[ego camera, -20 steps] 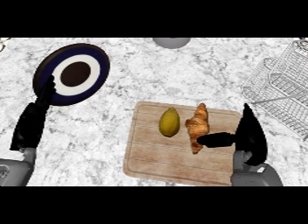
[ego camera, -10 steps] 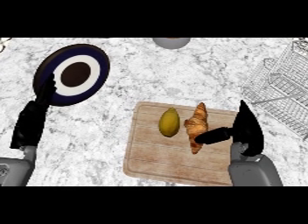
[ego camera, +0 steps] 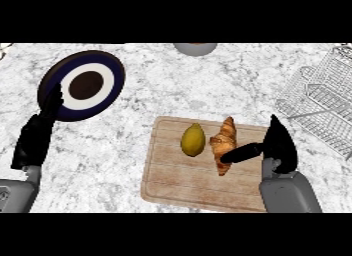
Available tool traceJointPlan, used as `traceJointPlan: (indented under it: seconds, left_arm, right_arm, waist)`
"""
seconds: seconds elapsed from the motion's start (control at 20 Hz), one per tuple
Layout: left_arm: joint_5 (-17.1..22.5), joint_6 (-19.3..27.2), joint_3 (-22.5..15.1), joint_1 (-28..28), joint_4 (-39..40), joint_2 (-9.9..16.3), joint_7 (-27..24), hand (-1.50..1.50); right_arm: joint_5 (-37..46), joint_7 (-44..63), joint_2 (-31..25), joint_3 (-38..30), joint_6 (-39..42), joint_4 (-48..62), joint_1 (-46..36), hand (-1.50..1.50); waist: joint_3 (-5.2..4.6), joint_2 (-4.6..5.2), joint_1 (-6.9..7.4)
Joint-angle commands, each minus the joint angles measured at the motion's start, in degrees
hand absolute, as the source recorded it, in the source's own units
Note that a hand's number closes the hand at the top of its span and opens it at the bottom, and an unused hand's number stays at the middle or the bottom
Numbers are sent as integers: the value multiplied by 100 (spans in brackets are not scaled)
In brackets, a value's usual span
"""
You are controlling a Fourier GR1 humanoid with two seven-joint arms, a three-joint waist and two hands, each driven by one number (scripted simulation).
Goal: Pick the croissant from the cutting board and place it in the tiered basket
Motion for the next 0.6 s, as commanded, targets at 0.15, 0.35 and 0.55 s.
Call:
traceJointPlan:
  seconds: [0.15, 0.35, 0.55]
  left_arm:
    - [-81, 37, -5, 124, 113, -144, -218, 0]
    - [-99, -99, 27, -78, -106, 14, 53, 0]
    - [26, -204, 124, 92, -262, 71, 162, 0]
  right_arm:
    - [-251, 1379, 21, 264, -554, 529, -286, -150]
    - [-391, 1379, 21, 91, -527, 942, -752, -150]
    - [-626, 1379, 21, 142, -687, 905, -563, -150]
  waist:
    - [17, 44, 42]
    - [23, 47, 74]
    - [24, 23, 75]
